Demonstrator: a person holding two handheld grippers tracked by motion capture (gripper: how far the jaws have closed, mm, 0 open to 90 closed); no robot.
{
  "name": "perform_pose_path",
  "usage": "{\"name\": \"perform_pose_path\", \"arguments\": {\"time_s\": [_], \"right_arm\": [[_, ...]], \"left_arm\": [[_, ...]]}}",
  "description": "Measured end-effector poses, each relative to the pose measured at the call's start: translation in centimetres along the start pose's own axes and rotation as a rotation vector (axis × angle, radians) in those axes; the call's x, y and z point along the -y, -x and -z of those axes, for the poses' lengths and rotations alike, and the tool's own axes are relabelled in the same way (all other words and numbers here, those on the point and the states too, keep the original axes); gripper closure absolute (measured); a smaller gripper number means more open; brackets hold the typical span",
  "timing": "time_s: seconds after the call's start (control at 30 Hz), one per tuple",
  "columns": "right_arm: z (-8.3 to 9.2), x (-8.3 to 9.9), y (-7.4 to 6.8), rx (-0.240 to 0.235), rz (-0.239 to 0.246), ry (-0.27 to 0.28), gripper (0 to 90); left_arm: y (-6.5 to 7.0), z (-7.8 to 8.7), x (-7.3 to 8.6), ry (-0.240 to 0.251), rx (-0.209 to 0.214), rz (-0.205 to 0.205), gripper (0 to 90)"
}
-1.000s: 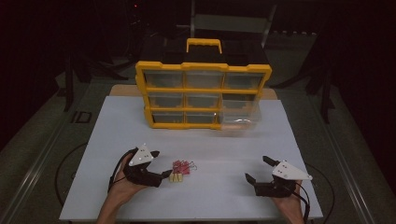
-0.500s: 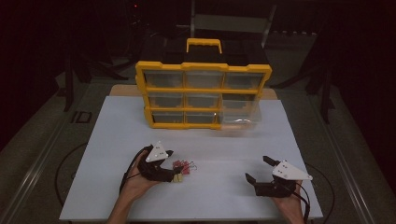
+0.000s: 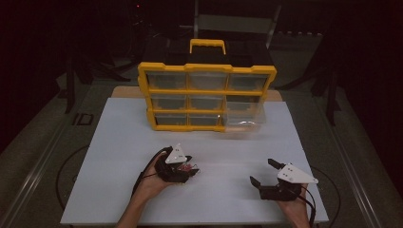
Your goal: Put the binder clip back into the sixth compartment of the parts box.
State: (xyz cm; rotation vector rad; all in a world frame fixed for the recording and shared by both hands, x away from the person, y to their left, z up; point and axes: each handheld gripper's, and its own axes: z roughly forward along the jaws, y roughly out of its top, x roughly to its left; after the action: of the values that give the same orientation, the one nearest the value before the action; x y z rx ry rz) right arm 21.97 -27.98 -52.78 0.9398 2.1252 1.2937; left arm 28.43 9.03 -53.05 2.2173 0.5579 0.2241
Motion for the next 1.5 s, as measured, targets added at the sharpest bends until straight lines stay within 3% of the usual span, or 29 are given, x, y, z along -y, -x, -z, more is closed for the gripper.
{"name": "perform_pose_path", "arguments": {"time_s": [0.37,0.53,0.73,0.83,1.5], "right_arm": [[0.0,0.0,0.0,-0.002,0.002,-0.001,8.0],[0.0,0.0,0.0,-0.003,0.003,-0.002,8.0],[0.0,0.0,0.0,-0.003,0.004,-0.002,8.0],[0.0,0.0,0.0,-0.002,0.004,-0.003,8.0],[0.0,0.0,0.0,-0.001,0.003,-0.002,8.0]], "left_arm": [[0.1,-1.2,-0.5,-0.034,0.013,-0.025,54.1],[0.5,-1.9,-0.4,-0.079,-0.001,-0.046,57.0],[0.5,-2.4,-0.4,-0.118,-0.001,-0.056,71.9],[0.4,-2.5,-0.5,-0.123,0.000,-0.052,73.9],[-0.5,-1.8,-1.8,-0.053,0.009,-0.022,75.3]]}}
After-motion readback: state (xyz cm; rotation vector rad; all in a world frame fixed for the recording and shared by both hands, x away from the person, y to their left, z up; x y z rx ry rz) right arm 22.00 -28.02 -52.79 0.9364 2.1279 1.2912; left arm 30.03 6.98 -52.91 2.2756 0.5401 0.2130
